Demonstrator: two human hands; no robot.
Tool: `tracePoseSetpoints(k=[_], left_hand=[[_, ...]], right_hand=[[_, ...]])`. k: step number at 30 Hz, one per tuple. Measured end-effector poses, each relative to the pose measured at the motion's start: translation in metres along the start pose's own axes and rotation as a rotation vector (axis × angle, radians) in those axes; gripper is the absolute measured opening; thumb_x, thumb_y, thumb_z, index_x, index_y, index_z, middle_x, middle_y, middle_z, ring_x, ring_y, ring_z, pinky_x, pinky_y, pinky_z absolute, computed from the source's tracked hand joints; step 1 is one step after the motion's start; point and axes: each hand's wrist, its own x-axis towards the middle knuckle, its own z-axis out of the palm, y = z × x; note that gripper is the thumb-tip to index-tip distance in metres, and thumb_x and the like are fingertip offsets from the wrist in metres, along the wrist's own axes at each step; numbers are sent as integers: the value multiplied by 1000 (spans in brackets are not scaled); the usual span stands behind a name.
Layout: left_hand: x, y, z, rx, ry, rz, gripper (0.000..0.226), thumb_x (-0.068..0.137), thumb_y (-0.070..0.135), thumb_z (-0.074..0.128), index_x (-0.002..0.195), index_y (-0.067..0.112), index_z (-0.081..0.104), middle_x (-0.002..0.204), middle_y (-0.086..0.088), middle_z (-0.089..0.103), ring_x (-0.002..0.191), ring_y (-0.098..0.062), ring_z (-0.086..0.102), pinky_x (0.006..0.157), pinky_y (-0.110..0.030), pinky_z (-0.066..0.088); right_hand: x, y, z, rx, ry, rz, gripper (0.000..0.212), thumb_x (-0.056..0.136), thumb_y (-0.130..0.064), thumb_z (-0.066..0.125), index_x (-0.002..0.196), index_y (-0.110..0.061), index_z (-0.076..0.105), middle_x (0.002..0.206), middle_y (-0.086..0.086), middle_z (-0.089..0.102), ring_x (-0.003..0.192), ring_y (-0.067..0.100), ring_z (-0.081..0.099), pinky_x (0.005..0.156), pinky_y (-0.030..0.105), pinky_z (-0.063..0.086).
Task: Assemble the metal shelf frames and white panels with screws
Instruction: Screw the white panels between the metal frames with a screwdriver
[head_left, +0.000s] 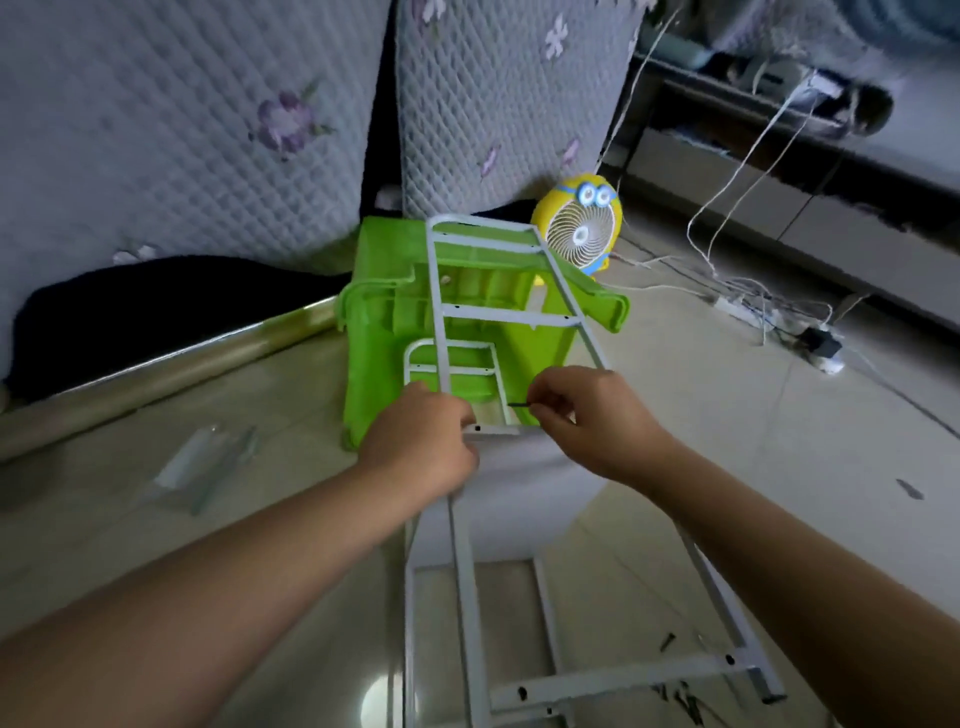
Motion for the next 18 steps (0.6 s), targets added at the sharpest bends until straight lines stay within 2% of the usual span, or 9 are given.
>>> tracePoseSetpoints(k=[2,5,8,12,16,18], left_hand=[[2,0,0,40,-32,-37,32,79,14,57,109,17,67,107,-8,64,100,-28,59,72,-28,46],[3,3,0,142,-21,-38,28,81,10,55,107,9,65,103,-10,64,96,-30,60,66,-30,43],[0,5,-1,214,-14,-3,19,83,8,52,99,1,61,97,-15,62,93,-33,59,62,-31,38],[-3,6,-2,250,-24,9,16,85,7,50,96,4,62,96,-14,62,92,-32,59,62,-31,37],[-9,9,-4,245,-17,31,11,85,8,50,88,7,60,92,-13,60,90,-32,58,60,-31,35],[-10,6,-3,159,-2,32,8,83,9,51,83,7,58,91,-13,61,89,-32,58,59,-29,34]], right_hand=[[4,-3,3,-38,9,20,10,82,0,57,84,-1,66,77,10,65,67,17,50,67,30,42],[5,-4,7,-36,11,-11,8,81,1,57,81,0,65,76,12,64,70,27,57,68,38,48],[4,-4,9,-19,-7,-44,8,79,1,57,79,0,65,74,13,64,66,25,56,66,42,50],[5,-8,12,-18,-15,-81,21,75,-12,48,78,-1,65,73,12,64,64,24,55,63,41,51],[4,-10,16,-39,-33,-92,24,74,-15,45,78,-2,65,73,12,64,67,28,57,62,39,49],[3,-10,17,-41,-43,-94,24,74,-14,46,79,-1,65,74,12,64,68,29,58,62,40,50]])
